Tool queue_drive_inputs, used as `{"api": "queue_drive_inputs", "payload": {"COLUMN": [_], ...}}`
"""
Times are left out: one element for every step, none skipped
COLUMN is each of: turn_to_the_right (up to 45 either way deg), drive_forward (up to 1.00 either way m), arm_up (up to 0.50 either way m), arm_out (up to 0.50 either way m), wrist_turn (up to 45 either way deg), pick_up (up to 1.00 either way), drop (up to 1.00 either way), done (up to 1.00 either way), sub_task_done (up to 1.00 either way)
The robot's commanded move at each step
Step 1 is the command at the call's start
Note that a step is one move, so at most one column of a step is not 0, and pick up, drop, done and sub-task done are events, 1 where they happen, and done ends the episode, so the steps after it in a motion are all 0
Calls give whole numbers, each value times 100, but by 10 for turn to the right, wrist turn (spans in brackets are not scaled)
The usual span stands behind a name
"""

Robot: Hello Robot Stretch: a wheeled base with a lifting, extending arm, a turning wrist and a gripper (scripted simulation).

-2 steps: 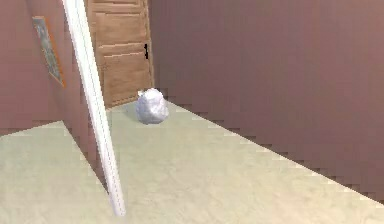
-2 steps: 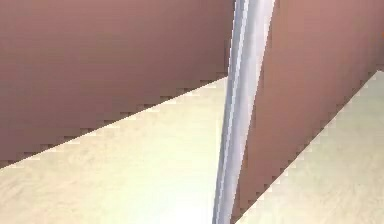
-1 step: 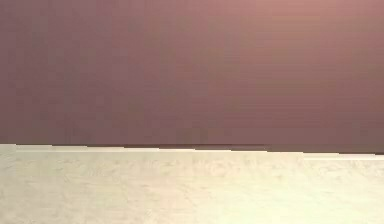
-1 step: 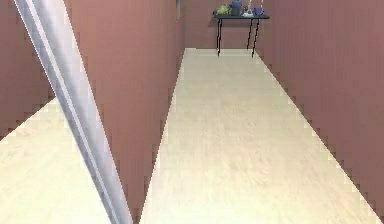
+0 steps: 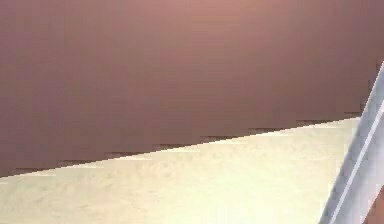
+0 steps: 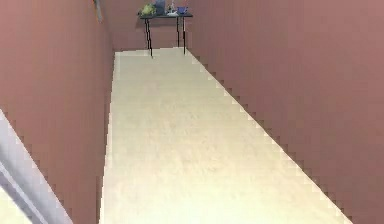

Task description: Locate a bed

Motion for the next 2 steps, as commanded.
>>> {"api": "queue_drive_inputs", "payload": {"turn_to_the_right": [0,-150], "drive_forward": [85,0], "arm_up": [0,0], "arm_out": [0,0], "wrist_turn": [0,0], "pick_up": [0,0], "drop": [0,0], "done": [0,0], "sub_task_done": [0,0]}}
